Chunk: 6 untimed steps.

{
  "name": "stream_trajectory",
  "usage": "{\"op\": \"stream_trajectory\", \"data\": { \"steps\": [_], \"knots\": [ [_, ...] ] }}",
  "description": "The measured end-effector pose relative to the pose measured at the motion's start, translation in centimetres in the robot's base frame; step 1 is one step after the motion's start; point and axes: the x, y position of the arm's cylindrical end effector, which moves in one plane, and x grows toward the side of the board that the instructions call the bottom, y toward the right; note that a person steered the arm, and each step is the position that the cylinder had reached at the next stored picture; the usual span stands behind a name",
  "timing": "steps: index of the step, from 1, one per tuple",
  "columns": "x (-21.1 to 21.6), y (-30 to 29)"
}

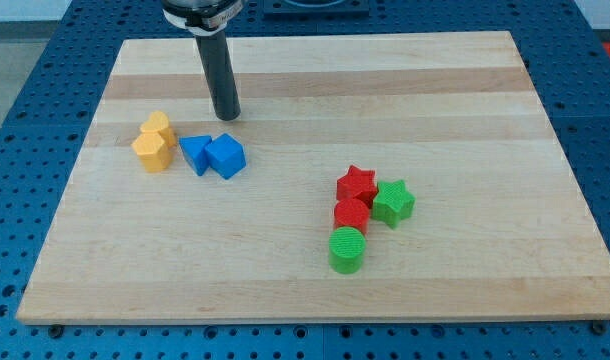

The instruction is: Move the arm to the center

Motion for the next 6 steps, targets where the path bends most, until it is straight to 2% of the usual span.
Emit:
{"op": "stream_trajectory", "data": {
  "steps": [4, 5, 6],
  "knots": [
    [-0.6, 0.6],
    [0.4, 6.8],
    [3.8, 8.8]
  ]
}}
